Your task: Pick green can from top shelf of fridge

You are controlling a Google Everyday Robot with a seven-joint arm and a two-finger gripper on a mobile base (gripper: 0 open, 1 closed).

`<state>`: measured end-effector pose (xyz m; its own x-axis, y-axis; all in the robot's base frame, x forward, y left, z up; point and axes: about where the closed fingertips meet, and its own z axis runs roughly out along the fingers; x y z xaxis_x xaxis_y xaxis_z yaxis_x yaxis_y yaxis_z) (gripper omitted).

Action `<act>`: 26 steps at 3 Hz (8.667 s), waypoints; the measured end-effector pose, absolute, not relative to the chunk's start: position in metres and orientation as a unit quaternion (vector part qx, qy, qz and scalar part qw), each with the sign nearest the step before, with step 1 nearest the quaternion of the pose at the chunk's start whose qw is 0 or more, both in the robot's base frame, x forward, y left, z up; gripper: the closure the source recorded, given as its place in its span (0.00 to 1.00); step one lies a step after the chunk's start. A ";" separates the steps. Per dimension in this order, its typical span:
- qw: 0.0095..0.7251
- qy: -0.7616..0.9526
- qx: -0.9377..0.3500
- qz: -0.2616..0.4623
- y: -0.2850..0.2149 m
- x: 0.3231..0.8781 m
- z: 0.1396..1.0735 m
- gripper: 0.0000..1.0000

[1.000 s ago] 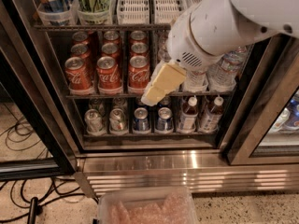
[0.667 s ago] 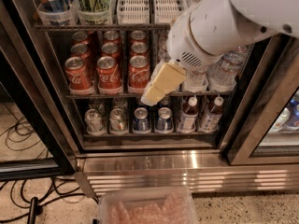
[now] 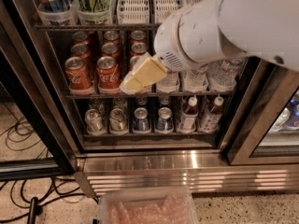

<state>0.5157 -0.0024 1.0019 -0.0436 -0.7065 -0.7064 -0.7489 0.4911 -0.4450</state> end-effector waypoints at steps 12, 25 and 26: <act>0.708 0.650 -0.232 0.151 0.069 0.575 1.067 0.17; 0.749 0.636 -0.185 0.016 0.111 0.656 1.088 0.27; 0.749 0.637 -0.183 0.015 0.110 0.658 1.088 0.28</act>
Offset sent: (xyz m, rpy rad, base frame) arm 0.0402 0.0888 0.0371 0.2774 -0.0778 0.0777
